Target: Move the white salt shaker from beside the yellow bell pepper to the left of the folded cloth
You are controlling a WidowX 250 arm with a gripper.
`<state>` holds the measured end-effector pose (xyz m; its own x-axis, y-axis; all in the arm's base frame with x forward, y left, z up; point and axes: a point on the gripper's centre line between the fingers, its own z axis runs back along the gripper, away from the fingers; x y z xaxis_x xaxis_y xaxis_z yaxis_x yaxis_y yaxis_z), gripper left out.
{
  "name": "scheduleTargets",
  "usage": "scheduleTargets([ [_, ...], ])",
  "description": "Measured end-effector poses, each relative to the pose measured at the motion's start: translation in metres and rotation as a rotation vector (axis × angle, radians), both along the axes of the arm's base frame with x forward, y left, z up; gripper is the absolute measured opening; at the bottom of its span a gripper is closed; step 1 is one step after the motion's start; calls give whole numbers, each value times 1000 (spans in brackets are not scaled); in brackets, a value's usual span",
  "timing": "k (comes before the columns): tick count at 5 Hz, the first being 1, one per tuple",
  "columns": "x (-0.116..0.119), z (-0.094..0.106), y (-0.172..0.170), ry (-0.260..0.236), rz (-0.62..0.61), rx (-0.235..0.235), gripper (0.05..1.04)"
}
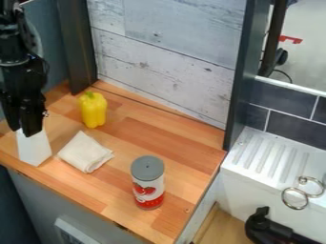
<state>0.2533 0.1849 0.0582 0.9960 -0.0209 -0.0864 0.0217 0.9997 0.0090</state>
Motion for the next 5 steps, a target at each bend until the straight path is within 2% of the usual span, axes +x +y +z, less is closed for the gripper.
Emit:
scheduleTargets([
  [1, -2, -2, -1, 49, 10, -25, 867],
  [2, 2, 14, 3, 66, 26, -16, 1012],
  [4, 27, 70, -28, 81, -38, 15, 1004],
  [5, 37, 77, -60, 107, -77, -8, 1004],
])
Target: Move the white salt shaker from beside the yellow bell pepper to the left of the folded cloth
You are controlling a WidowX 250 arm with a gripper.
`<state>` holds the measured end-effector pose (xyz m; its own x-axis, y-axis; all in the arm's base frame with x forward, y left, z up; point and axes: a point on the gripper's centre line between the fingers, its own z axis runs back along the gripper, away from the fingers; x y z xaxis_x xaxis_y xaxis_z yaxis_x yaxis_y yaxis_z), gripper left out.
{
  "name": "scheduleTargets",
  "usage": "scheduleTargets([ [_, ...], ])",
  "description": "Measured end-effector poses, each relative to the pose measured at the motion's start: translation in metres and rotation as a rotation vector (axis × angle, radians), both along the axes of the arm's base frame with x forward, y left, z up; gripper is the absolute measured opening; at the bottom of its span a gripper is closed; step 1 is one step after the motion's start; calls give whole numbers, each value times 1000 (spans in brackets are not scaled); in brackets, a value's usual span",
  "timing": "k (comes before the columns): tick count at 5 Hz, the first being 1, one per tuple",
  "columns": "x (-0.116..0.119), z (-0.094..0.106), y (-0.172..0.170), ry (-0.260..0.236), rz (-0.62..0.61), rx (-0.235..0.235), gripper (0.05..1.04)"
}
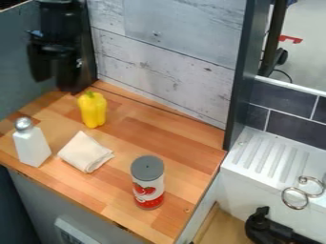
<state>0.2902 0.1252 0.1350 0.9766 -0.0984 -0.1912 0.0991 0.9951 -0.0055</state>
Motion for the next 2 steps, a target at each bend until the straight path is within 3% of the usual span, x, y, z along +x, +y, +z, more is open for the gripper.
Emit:
scheduleTargets([
  [1, 11, -1, -34, -2, -72, -25, 1004],
  [2, 3, 3, -50, -4, -78, -34, 1004],
])
